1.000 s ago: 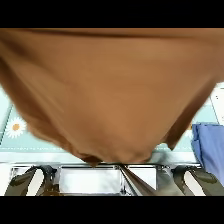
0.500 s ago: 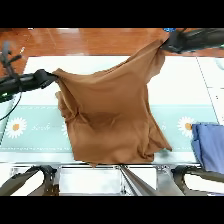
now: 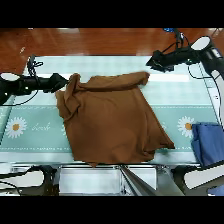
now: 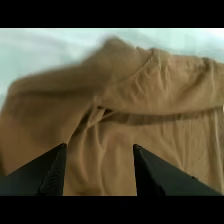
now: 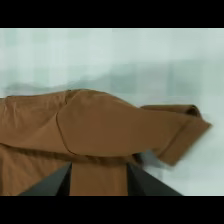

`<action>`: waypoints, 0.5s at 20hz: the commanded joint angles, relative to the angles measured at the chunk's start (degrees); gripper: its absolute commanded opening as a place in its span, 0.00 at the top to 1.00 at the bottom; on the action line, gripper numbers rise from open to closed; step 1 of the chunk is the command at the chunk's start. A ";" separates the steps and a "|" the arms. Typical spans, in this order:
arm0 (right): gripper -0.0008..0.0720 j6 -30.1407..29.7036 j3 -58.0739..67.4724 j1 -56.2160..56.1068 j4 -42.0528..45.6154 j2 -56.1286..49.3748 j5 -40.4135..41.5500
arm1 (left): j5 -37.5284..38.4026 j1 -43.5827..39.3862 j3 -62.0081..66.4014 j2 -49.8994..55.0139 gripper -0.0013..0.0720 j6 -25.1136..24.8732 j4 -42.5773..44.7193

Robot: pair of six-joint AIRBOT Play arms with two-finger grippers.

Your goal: Fold the shirts.

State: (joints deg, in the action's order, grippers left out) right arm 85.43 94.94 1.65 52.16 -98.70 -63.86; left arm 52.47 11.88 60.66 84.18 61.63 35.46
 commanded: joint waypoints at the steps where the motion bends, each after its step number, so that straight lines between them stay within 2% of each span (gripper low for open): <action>1: 0.44 -0.20 0.44 4.98 2.97 3.04 -12.41 | 11.96 6.75 5.79 1.18 0.29 5.53 7.28; 4: 0.44 0.33 -5.49 9.97 13.86 12.85 -19.06 | 21.66 15.37 6.34 -0.11 0.29 11.65 15.93; 6: 0.44 0.02 -16.06 12.00 14.43 21.09 -17.51 | 24.79 17.73 1.62 -0.11 0.29 14.25 15.04; 10: 0.44 -0.96 -35.10 12.57 14.34 34.60 -16.90 | 21.88 15.28 -8.09 0.39 0.29 11.63 14.97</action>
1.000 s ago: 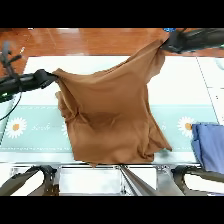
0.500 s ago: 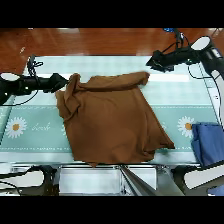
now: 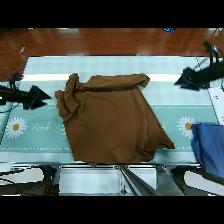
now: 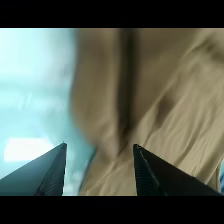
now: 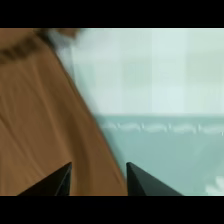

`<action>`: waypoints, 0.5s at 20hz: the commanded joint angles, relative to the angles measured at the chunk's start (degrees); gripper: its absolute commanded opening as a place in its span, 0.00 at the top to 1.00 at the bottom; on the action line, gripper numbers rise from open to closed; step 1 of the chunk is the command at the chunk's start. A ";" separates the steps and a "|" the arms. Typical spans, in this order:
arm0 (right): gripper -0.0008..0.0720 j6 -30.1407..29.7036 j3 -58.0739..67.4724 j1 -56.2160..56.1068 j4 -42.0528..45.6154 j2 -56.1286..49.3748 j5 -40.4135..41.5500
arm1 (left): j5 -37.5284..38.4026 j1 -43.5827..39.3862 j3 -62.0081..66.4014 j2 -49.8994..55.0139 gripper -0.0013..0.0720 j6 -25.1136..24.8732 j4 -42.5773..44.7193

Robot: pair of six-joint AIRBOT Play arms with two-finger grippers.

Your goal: Fold the shirts.

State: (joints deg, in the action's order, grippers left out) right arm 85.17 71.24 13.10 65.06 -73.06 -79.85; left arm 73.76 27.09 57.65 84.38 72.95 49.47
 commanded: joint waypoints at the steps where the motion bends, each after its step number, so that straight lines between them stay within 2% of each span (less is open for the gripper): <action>1: 0.44 -0.68 -14.73 1.11 1.42 11.89 -0.92 | -0.35 -1.05 -6.25 0.28 0.29 -0.39 -0.04; 7: 0.44 1.09 -26.86 1.11 2.97 22.43 -7.63 | -6.14 -10.93 -7.04 1.92 0.31 -0.26 -0.39; 8: 0.44 1.66 -28.44 1.07 3.02 22.71 -8.46 | -6.82 -11.96 -7.02 2.34 0.60 -0.24 -0.39; 9: 0.44 2.25 -30.08 1.07 2.75 22.82 -9.16 | -7.21 -12.63 -7.02 2.43 0.95 -0.76 -0.37; 10: 0.44 3.54 -31.85 1.07 1.75 22.82 -9.70 | -7.32 -13.07 -6.99 2.32 0.96 -0.94 -0.39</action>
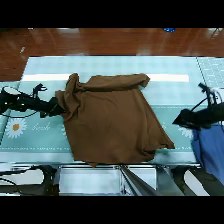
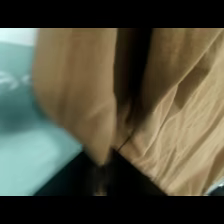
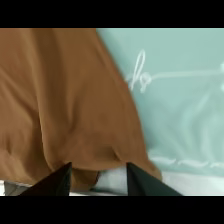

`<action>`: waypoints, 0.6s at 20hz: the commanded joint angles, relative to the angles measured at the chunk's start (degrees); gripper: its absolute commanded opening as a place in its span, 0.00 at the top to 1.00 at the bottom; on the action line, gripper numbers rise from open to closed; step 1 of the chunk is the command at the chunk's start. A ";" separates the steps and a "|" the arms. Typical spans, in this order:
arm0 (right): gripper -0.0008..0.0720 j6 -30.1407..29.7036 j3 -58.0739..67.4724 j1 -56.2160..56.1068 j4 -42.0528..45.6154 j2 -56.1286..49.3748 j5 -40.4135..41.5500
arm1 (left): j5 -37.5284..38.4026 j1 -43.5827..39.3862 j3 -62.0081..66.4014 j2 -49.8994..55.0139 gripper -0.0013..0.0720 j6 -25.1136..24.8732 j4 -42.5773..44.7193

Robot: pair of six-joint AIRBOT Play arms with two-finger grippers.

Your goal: Fold the shirts.

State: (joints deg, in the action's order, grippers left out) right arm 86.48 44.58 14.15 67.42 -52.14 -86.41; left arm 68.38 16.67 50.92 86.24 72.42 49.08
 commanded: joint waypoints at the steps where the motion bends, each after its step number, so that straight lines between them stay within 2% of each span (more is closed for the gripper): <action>1: 0.44 2.10 -6.71 0.02 -2.38 1.90 -3.13 | -1.92 -2.78 -0.28 0.44 0.96 -0.55 0.00; 8: 0.44 2.08 -15.93 0.02 -2.23 1.88 -2.10 | -2.08 -2.78 -0.28 0.46 0.96 -1.49 0.02; 12: 0.44 2.49 -17.03 0.02 0.48 -0.28 -0.07 | -2.40 -2.78 -0.28 0.48 0.96 -1.49 0.02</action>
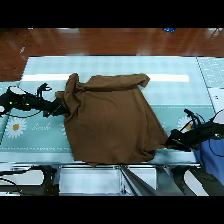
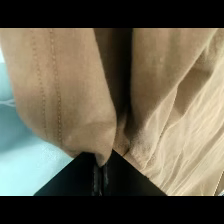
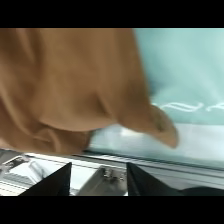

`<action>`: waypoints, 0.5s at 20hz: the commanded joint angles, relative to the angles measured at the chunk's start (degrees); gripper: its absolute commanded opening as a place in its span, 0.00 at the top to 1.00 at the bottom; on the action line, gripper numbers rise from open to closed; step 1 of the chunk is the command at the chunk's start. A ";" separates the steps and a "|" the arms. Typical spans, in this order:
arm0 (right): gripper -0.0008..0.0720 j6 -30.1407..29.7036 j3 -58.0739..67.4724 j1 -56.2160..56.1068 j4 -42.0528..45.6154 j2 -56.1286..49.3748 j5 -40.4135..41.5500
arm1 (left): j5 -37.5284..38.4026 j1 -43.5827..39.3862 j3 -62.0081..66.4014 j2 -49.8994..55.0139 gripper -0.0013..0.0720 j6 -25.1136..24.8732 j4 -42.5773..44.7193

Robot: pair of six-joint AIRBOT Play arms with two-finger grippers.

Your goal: Fold the shirts.

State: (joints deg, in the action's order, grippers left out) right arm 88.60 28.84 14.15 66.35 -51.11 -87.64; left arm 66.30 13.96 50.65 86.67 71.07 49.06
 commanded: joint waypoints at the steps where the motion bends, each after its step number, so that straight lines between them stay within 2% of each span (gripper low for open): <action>1: 0.44 0.35 -1.29 0.02 1.55 -2.51 2.08 | -0.33 -0.07 -0.02 0.04 0.96 -0.11 0.04; 5: 0.44 0.37 -1.29 0.02 0.74 -8.26 7.89 | -0.28 -0.07 -0.02 0.04 0.96 -0.11 0.04; 10: 0.44 -1.22 -1.29 0.02 -6.25 -13.35 15.61 | -0.33 -0.07 -0.02 0.04 0.96 -0.11 0.04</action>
State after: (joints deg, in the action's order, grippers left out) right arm 88.09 27.59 14.15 63.64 -61.87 -77.23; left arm 66.02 13.91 50.65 86.67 70.96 49.08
